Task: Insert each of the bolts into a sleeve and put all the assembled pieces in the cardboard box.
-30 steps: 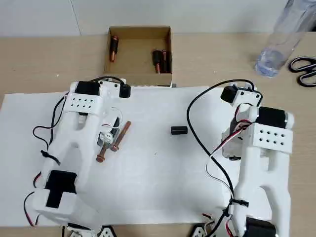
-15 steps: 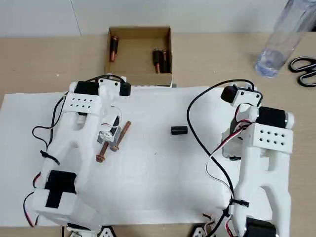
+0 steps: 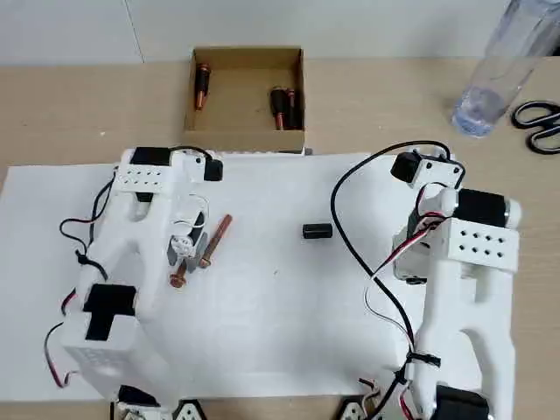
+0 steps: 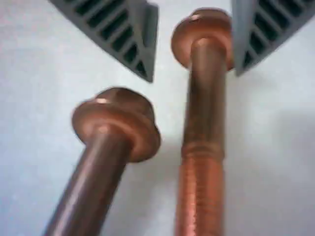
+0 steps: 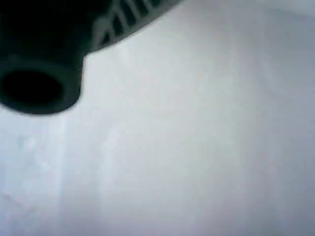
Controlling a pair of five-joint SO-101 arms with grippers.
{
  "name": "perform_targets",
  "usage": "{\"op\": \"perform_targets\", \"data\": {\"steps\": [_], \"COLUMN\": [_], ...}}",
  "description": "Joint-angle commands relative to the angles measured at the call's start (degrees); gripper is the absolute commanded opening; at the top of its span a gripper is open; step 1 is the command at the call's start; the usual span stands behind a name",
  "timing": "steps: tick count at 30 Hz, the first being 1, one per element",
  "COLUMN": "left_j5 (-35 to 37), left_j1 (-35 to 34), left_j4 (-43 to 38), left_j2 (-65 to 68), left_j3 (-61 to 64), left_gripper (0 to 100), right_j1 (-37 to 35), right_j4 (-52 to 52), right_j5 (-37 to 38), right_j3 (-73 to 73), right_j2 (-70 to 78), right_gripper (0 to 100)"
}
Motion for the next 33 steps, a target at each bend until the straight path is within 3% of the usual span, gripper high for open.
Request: {"op": "perform_targets", "data": {"steps": [1, 10, 18, 22, 27, 33], "left_j5": [-0.4, -0.3, -0.4, -1.5, -12.7, -30.0], "left_j1": [-0.5, -0.7, -0.3, -0.3, 0.9, 0.9], "left_j4": [-1.8, -5.6, -7.4, -6.9, 3.1, 3.9], "left_j2": [-0.4, 7.0, 8.0, 8.0, 8.0, 7.9], "left_j3": [-1.6, 0.3, 0.0, -2.7, -11.9, -16.9], "left_gripper": [10, 10, 0, 1, 1, 1], "right_j1": [0.3, 0.3, 0.3, 0.3, 0.5, 0.5], "right_j4": [-0.2, -0.2, -0.2, -0.5, -0.7, -0.6], "right_j5": [-0.4, -0.4, -0.3, -0.3, -0.3, -0.3], "right_j3": [-0.4, -0.4, -0.4, -0.4, -0.4, -0.4], "right_j2": [-2.1, -2.1, -2.1, -2.1, -2.1, -2.1], "right_gripper": [0.3, 0.3, 0.3, 0.3, 0.3, 0.3]}}
